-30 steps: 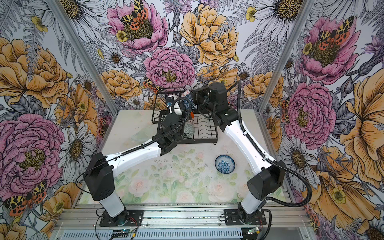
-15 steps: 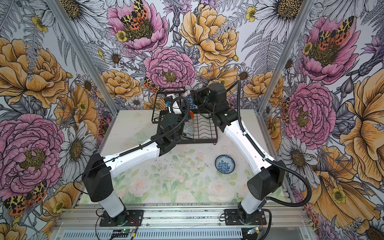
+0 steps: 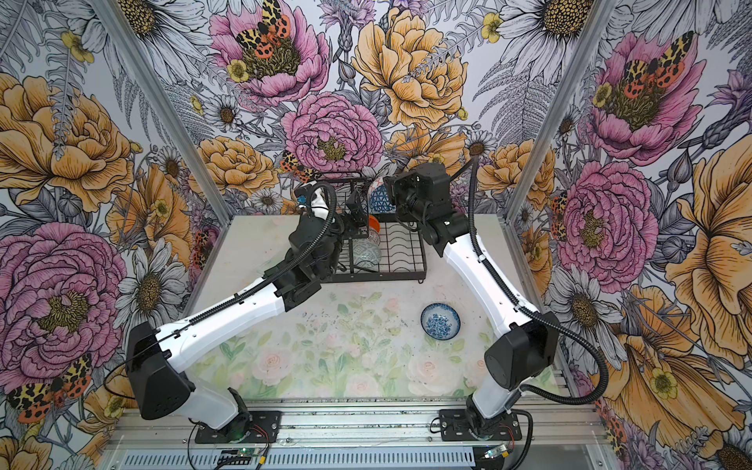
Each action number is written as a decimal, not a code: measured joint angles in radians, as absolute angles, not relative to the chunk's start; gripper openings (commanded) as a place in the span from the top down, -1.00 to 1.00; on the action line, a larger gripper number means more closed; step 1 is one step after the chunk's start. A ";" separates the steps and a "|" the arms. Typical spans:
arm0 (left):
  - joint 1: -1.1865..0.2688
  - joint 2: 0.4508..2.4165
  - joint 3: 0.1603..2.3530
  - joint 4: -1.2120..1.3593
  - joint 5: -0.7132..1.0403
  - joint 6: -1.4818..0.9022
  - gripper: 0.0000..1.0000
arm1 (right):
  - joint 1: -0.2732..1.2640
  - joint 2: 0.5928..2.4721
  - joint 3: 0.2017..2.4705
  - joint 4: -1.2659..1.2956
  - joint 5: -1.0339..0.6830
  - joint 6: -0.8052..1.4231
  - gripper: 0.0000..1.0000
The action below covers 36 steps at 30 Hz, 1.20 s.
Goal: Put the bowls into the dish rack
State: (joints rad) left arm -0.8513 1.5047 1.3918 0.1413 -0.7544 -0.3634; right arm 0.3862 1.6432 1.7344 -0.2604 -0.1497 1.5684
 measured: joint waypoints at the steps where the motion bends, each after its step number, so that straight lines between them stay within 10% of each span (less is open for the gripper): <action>1: -0.852 1.494 1.392 0.113 -0.750 -0.374 -0.97 | 0.377 1.643 1.724 -0.257 -0.150 1.562 1.00; 36: -0.713 1.581 1.570 -0.351 -0.385 -0.210 -0.97 | 0.280 1.793 1.326 0.319 -0.048 1.301 1.00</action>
State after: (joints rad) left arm -0.7128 1.5806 1.5700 -0.3511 -0.3847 -0.2096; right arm 0.2798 1.7927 1.3262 0.3195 -0.0483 1.3006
